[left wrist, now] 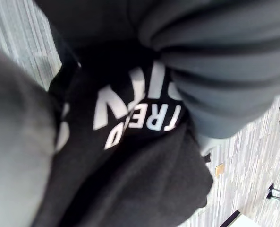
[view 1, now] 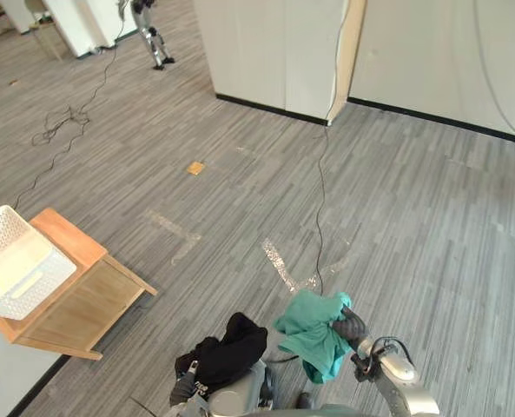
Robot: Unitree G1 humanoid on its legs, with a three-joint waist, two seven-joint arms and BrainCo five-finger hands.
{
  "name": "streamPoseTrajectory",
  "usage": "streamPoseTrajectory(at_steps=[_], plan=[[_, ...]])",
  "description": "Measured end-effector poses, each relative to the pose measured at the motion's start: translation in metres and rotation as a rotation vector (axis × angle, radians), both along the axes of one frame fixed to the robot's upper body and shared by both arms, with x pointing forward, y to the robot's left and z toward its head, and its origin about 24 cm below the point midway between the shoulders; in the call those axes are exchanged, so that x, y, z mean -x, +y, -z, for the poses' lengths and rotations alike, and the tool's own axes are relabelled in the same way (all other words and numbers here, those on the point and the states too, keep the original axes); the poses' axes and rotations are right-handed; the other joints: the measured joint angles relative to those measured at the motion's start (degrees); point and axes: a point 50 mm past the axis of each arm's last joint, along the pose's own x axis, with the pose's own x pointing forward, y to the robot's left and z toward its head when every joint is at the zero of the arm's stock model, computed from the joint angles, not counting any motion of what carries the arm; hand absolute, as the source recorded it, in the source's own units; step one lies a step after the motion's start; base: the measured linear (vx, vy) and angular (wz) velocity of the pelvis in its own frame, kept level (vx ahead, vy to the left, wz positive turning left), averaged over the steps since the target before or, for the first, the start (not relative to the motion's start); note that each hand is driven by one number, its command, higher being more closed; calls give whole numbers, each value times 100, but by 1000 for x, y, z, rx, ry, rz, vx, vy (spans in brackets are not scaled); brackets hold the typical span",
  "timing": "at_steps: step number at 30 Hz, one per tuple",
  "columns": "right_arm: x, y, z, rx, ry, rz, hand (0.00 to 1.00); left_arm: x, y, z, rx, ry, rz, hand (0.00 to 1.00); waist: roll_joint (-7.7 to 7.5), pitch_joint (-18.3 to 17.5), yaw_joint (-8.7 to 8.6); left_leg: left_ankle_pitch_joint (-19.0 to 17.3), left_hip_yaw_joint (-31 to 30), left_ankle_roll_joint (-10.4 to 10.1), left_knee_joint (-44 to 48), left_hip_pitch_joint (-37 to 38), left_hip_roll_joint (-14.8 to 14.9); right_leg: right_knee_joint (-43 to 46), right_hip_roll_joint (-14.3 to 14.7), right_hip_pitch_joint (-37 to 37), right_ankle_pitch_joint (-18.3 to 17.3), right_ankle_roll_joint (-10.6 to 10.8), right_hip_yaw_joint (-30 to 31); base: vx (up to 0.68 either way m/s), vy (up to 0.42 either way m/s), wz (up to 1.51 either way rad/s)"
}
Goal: Tidy the bed and pick cloth on bed and put in laundry
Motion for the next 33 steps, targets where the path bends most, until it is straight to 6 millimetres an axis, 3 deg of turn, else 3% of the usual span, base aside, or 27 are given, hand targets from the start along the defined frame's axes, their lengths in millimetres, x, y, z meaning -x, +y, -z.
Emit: streamPoseTrajectory(at_steps=[1, 2, 3, 4, 5, 6, 7, 9, 10, 11, 12, 13, 14, 15, 16, 17, 18, 19, 20, 23, 25, 27, 29, 30, 31, 32, 33], plan=[[1, -1, 1, 4, 8, 29, 100, 0, -3, 0, -10, 16, 13, 100, 43, -100, -17, 108, 94, 485, -249, 157, -46, 769, 32, -209, -268, 154, -160, 499, -185, 37], [2, -2, 2, 7, 15, 45, 100, 0, -5, 1, -14, 23, 26, 100, 85, -127, -23, 121, 63, 639, -366, 291, -50, 1371, 31, -395, -378, 215, -265, 419, -120, 43], [3, 2, 6, -7, 42, 74, 100, -1, 1, 0, -34, 27, 47, 100, 5, -138, -100, 157, -161, 918, -493, 452, -111, 2524, -173, -759, -411, 211, -440, 418, -104, 55], [5, 7, 9, -24, 61, 104, 100, -4, 8, -1, -70, 35, 71, 100, -159, -176, -157, 116, -398, 912, -588, 601, -228, 3784, -508, -1286, -112, 283, -534, 506, -152, 91], [11, 9, 12, -34, 78, 117, 100, -8, 14, -3, -102, 35, 106, 100, -321, -118, -285, 2, -795, 780, -681, 889, -395, 5424, -1014, -1945, 248, 110, -542, 600, -206, 137], [17, 7, 16, -34, 98, 135, 100, -10, 14, -2, -114, 47, 136, 100, -349, -72, -419, -184, -1210, 716, -658, 1217, -510, 6220, -1425, -2365, 37, -200, -507, 508, -178, 147], [22, 5, 18, -32, 113, 146, 100, -10, 11, -2, -111, 52, 141, 100, -311, -50, -488, -280, -1426, 675, -648, 1407, -523, 6338, -1533, -2537, -102, -298, -410, 551, -176, 158], [42, 4, 23, -35, 144, 179, 100, -10, 0, -1, -85, 60, 167, 100, -124, -27, -625, -545, -2265, 604, -501, 1933, -394, 5543, -1563, -3100, -432, -53, 248, 655, -233, 205], [47, 6, 24, -44, 142, 186, 100, -12, -3, -1, -71, 60, 171, 100, -43, -15, -742, -730, -2735, 538, -337, 2021, -262, 4299, -1492, -3324, -381, 145, 571, 599, -281, 218], [46, 8, 23, -53, 128, 193, 100, -14, -5, -1, -66, 57, 175, 100, -47, -15, -771, -824, -2947, 492, -265, 2018, -204, 3494, -1432, -3364, -215, 291, 746, 559, -363, 194], [46, 13, 21, -73, 111, 201, 100, -16, -6, -2, -58, 59, 186, 100, -82, -35, -726, -1028, -3294, 311, -165, 2073, -124, 1961, -1370, -3364, 290, 543, 1060, 667, -570, 161], [44, 20, 18, -96, 99, 206, 100, -18, -3, -2, -61, 65, 193, 100, -214, -105, -668, -1229, -3580, 89, -66, 2168, -117, 1097, -1375, -3368, 707, 864, 1459, 678, -619, 148], [46, 22, 18, -104, 101, 207, 100, -17, -1, -2, -65, 69, 193, 100, -276, -146, -631, -1352, -3702, 17, -30, 2248, -107, 973, -1373, -3367, 817, 894, 1636, 603, -588, 131], [45, 26, 15, -117, 88, 200, 100, -11, 1, 0, -67, 84, 191, 100, -356, -235, -593, -1636, -3929, -63, 71, 2458, -57, 1136, -1367, -3327, 993, 737, 1806, 610, -590, 117], [41, 26, 12, -114, 72, 193, 100, -4, -5, 2, -43, 102, 177, 100, -264, -312, -597, -1744, -3856, -123, 536, 2526, 63, 1679, -1353, -3283, 1219, 533, 1603, 594, -559, 120], [39, 26, 11, -107, 67, 195, 100, -3, -9, 2, -31, 99, 171, 100, -142, -314, -615, -1678, -3688, -82, 1153, 2348, 155, 1877, -1335, -3205, 1074, 463, 1450, 672, -617, 111], [35, 19, 9, -75, 59, 186, 100, -3, -21, 2, 4, 86, 145, 100, 111, -275, -624, -1333, -3311, -364, 2656, 1714, 492, 1858, -1168, -2866, 865, 359, 1167, 520, -432, 89], [32, 14, 7, -51, 47, 164, 100, -7, -25, 0, 18, 61, 112, 100, 410, -251, -516, -743, -2946, -931, 4138, 1055, 990, 1671, -948, -2419, 691, 170, 948, 520, -405, 68], [29, 13, 7, -46, 42, 160, 100, -8, -26, -1, 17, 52, 106, 100, 460, -233, -450, -720, -2743, -955, 4583, 846, 1182, 1559, -898, -2181, 610, 104, 874, 505, -351, 46], [20, 17, 8, -63, 41, 178, 100, -12, -14, -6, -26, 23, 122, 100, 161, -211, -404, -718, -1813, -913, 4624, 155, 1205, 914, -1111, -1218, 395, 67, 686, 380, -291, 22], [16, 12, 6, -53, 28, 190, 100, -9, -12, -8, -30, 17, 116, 100, 142, -215, -382, -716, -1223, -914, 3661, -134, 1148, 530, -1176, -833, 333, 111, 582, 463, -226, 20], [22, 3, 9, -35, 56, 210, 100, -8, -12, -8, -28, 17, 116, 100, 131, -217, -393, -603, -498, -966, 1713, -175, 980, 245, -1203, -439, 272, 286, 266, 476, -135, 44], [25, -6, 10, -13, 73, 223, 100, -6, -12, -8, -29, 19, 113, 100, 141, -209, -414, -181, -138, -981, 319, -260, 802, 140, -1184, -167, 136, 510, 116, 547, -53, 43], [24, -12, 10, -2, 69, 232, 100, -8, -12, -9, -31, 11, 117, 100, 147, -213, -409, 116, -182, -838, -141, -350, 785, 145, -1135, 75, 23, 672, 55, 680, -8, 26], [24, -14, 9, 4, 68, 231, 100, -8, -13, -10, -30, 9, 122, 100, 133, -220, -363, 538, -210, -475, -14, -286, 782, 281, -1167, 140, -21, 742, 60, 585, 29, 12], [24, -15, 9, 10, 67, 227, 100, -10, -13, -10, -30, 8, 134, 100, 120, -235, -315, 600, -217, -372, 69, -280, 746, 574, -1206, 105, -61, 802, 62, 491, 66, 6], [19, -17, 9, 19, 60, 219, 100, -11, -14, -10, -32, 3, 154, 100, 106, -238, -320, 543, -262, -286, 50, -156, 619, 1682, -1479, -312, -80, 832, 73, 717, 170, 23]])
